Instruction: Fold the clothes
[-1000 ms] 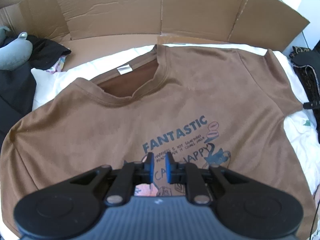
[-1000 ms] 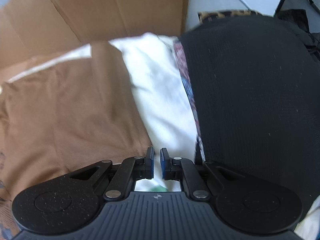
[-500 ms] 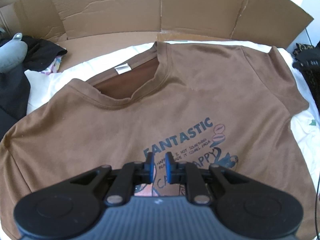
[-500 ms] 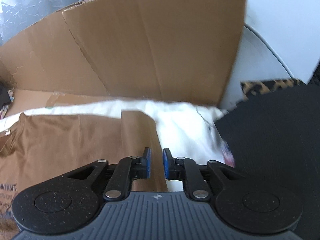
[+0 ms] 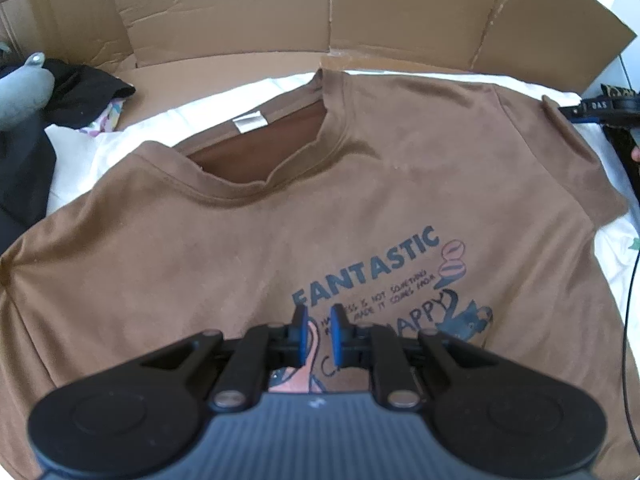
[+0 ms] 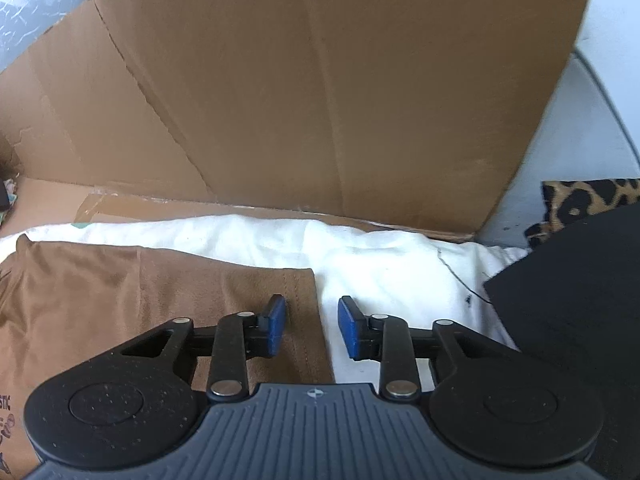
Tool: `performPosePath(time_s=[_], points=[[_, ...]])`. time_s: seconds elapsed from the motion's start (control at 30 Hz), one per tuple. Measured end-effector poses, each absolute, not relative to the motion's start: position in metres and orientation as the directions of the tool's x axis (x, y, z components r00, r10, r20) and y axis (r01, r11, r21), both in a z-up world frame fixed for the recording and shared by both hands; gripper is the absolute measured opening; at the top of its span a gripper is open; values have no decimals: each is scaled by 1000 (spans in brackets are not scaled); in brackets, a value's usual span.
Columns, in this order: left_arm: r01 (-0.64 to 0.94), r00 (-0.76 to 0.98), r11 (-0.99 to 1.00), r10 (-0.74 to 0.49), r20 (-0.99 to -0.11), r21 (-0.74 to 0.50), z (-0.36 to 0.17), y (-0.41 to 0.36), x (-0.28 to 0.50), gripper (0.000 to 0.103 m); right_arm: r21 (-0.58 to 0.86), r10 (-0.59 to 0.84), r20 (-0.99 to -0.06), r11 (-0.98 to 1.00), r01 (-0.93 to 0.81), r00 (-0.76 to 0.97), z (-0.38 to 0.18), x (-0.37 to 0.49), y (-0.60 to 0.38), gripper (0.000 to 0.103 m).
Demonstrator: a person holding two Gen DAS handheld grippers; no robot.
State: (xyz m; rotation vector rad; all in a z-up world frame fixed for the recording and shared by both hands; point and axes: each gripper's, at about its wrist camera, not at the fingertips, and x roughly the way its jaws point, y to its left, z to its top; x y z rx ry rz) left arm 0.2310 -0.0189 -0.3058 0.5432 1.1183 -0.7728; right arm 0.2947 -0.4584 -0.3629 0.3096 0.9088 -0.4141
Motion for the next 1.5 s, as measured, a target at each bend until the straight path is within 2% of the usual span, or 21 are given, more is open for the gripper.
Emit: performPosePath(time_s=[0.23, 0.27, 0.3, 0.43, 0.73, 0.93, 1.23, 1.5], points=[[782, 222, 623, -271, -937, 5, -310, -16, 230, 13, 47, -208, -822, 903, 427, 530, -370, 309, -454, 38], [782, 222, 623, -270, -937, 5, -310, -16, 230, 13, 41, -207, -824, 906, 421, 527, -371, 311, -453, 28], [782, 221, 623, -270, -937, 6, -311, -16, 230, 13, 35, -207, -826, 910, 414, 524, -372, 312, -452, 14], [783, 222, 622, -275, -936, 3, -310, -16, 231, 13, 16, -212, -828, 916, 400, 520, -366, 314, -450, 3], [813, 245, 582, -317, -916, 16, -301, -40, 236, 13, -84, -342, -804, 875, 476, 487, -333, 286, -462, 2], [826, 264, 563, -368, -892, 13, -296, -76, 251, 13, -177, -418, -808, 845, 505, 415, -335, 277, -461, 2], [838, 291, 545, -441, -849, 4, -305, -140, 280, 13, -212, -437, -823, 829, 518, 363, -352, 281, -474, 3], [828, 305, 560, -406, -861, 30, -332, -177, 306, 13, -215, -443, -830, 815, 538, 339, -364, 284, -493, 7]])
